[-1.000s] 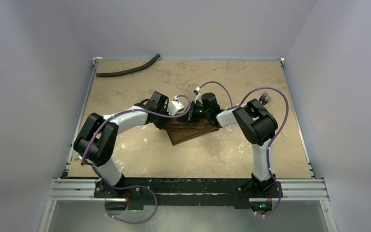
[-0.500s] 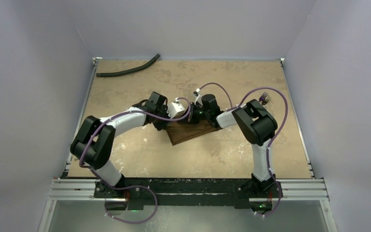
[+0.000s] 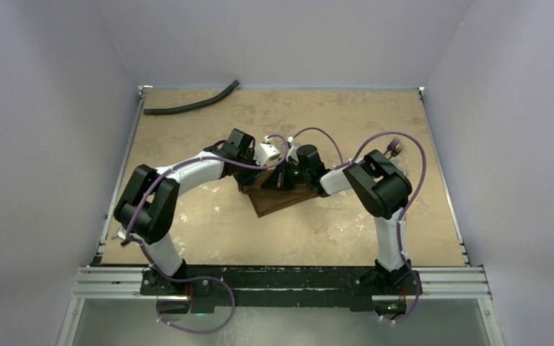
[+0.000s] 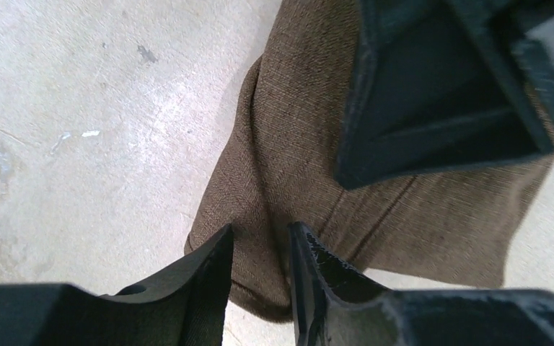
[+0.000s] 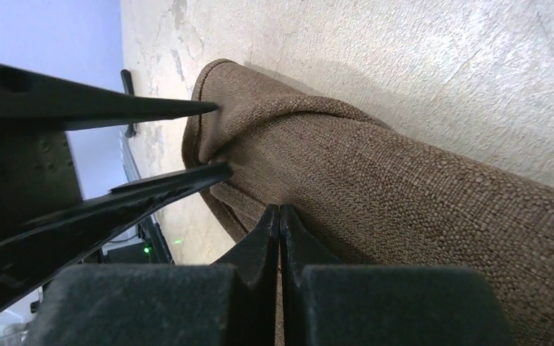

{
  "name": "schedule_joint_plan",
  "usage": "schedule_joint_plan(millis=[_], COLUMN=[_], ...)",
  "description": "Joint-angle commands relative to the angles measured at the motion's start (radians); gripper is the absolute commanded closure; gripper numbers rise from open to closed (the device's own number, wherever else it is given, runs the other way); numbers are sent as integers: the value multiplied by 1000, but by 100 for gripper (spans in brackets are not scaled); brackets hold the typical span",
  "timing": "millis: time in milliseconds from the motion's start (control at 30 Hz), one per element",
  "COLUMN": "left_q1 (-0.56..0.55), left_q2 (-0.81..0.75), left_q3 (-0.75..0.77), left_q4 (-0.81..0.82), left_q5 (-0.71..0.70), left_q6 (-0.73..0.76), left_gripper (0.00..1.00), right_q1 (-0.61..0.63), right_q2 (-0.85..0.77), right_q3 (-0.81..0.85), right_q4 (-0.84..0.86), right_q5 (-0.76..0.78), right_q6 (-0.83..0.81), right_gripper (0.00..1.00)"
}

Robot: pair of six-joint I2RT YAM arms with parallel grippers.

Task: Fold the napkin into a case and place the utensils inside
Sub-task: Stuff the top corner of the smaller-rectangle-folded napkin into the folded napkin.

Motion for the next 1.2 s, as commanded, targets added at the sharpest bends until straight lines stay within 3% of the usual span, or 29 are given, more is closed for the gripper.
schedule_joint_plan(millis=[0,100,233,600,967,1167], left_q1=[3,3,3,-35,-53,-115], left_q2=[42,48,42,-52,-51,-38], left_q3=[1,-16,-54,-48,-83,-162], left_q4=[64,71,94,35,26,61], left_q5=[-64,-85,-132,-88,-67,-150], left_q6=[-22,0,39,59,78,150], left_gripper=[69,79,99,100,100,100], right_q1=[4,4,4,4,6,7], right_q2=[-13,-14,-16,22,5,-41], right_q3=[-17,-19,-10,-10,-31,-15], right_q4=[13,18,11,13,-17,-27], right_q5=[-9,-11,-12,4,66,31], right_q6=[3,6,6,26,40,39], right_gripper=[100,100,100,100,100,100])
